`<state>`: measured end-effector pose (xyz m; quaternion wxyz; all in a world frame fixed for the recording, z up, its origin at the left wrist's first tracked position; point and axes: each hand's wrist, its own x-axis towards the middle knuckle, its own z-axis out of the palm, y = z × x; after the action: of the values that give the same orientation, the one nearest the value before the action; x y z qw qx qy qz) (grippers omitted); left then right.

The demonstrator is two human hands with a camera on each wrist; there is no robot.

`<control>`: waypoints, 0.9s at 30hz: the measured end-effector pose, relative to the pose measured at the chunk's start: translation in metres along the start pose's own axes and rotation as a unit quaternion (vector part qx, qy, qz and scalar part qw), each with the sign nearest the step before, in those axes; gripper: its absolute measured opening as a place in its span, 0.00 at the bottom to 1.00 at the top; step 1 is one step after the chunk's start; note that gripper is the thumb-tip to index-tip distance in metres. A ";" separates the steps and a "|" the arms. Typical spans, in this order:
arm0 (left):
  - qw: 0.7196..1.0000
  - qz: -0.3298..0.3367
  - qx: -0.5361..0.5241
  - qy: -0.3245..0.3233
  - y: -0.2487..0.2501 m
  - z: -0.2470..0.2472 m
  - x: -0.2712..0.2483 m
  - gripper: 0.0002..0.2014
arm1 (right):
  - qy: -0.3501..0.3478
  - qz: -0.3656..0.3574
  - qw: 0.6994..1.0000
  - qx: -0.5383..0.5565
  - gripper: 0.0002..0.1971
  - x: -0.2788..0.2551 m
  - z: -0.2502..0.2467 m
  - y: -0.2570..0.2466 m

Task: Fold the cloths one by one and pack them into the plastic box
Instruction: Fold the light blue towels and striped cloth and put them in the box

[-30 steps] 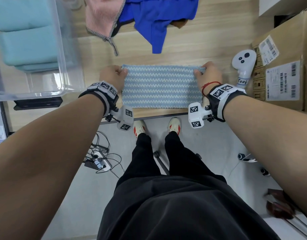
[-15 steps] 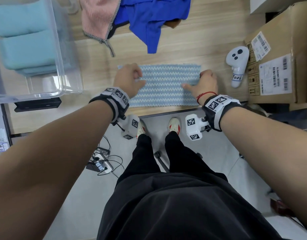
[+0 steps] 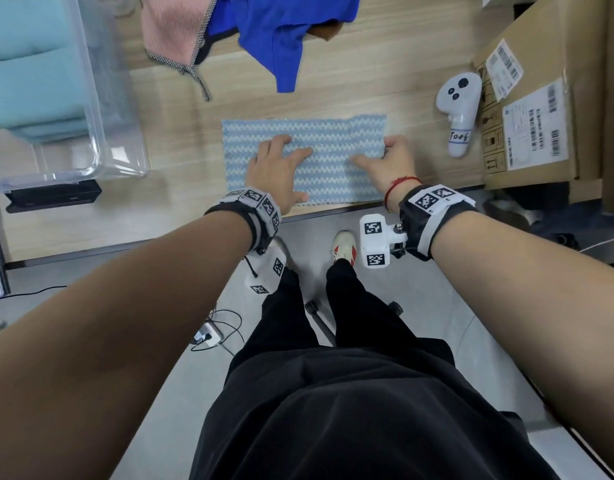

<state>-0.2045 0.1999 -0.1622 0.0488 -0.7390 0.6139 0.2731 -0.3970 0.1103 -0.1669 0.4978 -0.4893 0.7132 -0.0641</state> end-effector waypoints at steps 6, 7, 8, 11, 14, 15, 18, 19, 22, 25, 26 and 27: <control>1.000 0.000 -0.002 -0.029 0.004 -0.004 -0.003 0.43 | -0.034 0.113 0.992 0.041 0.35 -0.001 -0.018 -0.002; 0.999 0.001 -0.013 -0.036 0.003 -0.007 -0.003 0.43 | -0.042 0.118 0.991 0.037 0.30 -0.002 -0.019 -0.007; 0.999 0.000 -0.031 -0.032 0.000 -0.011 -0.004 0.43 | -0.051 0.116 0.991 0.035 0.27 -0.006 -0.020 -0.013; 0.994 -0.022 -0.101 0.021 -0.017 -0.023 -0.012 0.33 | -0.058 0.043 0.997 0.033 0.18 -0.014 -0.015 -0.032; 0.981 -0.078 -0.165 0.060 -0.048 -0.030 -0.025 0.19 | -0.085 -0.025 0.996 0.007 0.14 -0.030 0.000 -0.056; 0.976 -0.097 -0.181 0.069 -0.059 -0.031 -0.030 0.16 | -0.096 -0.039 0.995 -0.003 0.17 -0.034 0.007 -0.062; 0.966 -0.127 -0.221 0.036 -0.083 -0.026 -0.044 0.17 | -0.122 -0.083 0.988 -0.035 0.16 -0.045 0.032 -0.078; 0.963 -0.128 -0.238 0.015 -0.086 -0.024 -0.046 0.19 | -0.127 -0.094 0.986 -0.046 0.13 -0.049 0.039 -0.081; 0.946 -0.134 -0.295 -0.009 -0.099 -0.022 -0.047 0.21 | -0.134 -0.132 0.977 -0.103 0.09 -0.058 0.067 -0.090; 0.928 -0.136 -0.345 -0.025 -0.105 -0.021 -0.045 0.20 | -0.136 -0.154 0.968 -0.142 0.09 -0.064 0.093 -0.095; 0.927 -0.131 -0.352 -0.027 -0.106 -0.021 -0.044 0.20 | -0.138 -0.160 0.965 -0.154 0.06 -0.066 0.100 -0.097; 0.927 -0.126 -0.353 -0.026 -0.110 -0.020 -0.044 0.19 | -0.140 -0.167 0.962 -0.165 0.10 -0.068 0.110 -0.099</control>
<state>-0.0991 0.2575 -0.1540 -0.1653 -0.7721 0.3779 0.4834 -0.2470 0.1546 -0.1205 0.4871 -0.6809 0.5453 0.0415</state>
